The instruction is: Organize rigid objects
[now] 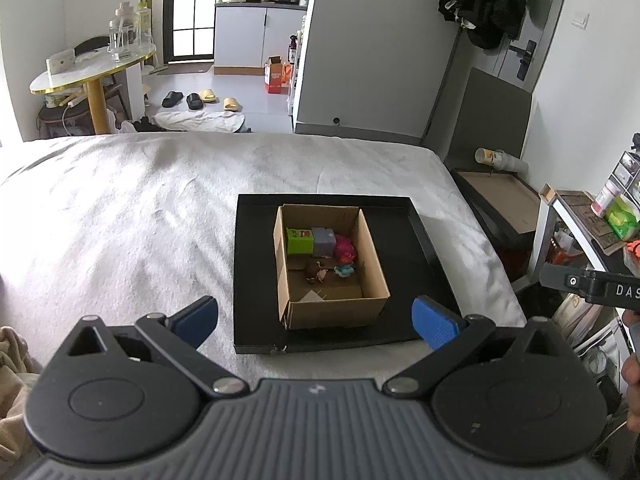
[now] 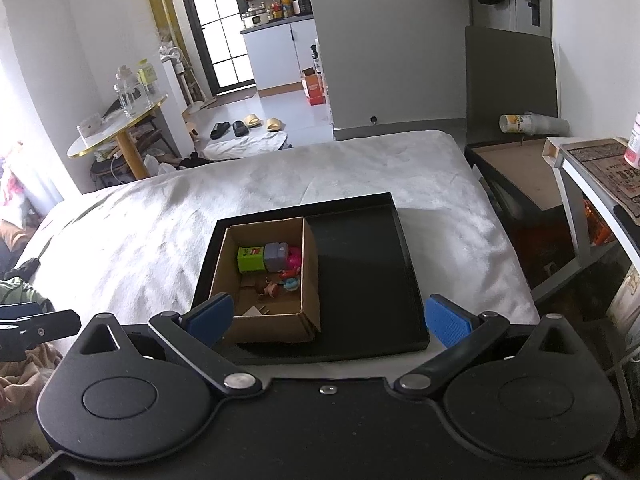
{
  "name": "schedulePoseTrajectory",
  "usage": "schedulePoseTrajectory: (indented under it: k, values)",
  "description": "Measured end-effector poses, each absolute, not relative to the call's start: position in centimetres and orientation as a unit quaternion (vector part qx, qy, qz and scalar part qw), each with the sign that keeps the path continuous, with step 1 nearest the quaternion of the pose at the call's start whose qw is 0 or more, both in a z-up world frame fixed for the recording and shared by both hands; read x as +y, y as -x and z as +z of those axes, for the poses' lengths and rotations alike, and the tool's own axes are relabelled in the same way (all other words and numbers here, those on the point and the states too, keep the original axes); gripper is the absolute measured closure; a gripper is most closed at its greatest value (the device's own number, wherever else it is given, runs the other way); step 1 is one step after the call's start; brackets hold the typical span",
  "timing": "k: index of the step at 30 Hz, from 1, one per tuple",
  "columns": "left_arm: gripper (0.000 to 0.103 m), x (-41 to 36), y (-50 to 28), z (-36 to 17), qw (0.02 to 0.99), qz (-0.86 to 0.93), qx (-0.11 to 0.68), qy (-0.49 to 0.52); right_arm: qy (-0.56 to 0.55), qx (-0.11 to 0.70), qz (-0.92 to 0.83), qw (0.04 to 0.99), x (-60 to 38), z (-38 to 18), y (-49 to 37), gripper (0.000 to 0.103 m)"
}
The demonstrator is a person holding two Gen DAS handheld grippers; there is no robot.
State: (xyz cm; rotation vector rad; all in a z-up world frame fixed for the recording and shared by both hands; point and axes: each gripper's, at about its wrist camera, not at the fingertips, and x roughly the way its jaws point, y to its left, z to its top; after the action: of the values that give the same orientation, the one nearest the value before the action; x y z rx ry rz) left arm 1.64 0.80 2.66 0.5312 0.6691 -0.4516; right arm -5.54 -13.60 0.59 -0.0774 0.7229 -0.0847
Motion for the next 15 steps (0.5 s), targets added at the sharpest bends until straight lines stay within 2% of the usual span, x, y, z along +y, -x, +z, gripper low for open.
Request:
schedulePoseTrajectory:
  k: [15]
  values:
    - [0.0, 0.62, -1.56, 2.9, 0.885, -0.226, 0.322, -0.25, 0.044, 0.354, -0.039, 0.933, -13.25, 0.46, 5.65, 0.0]
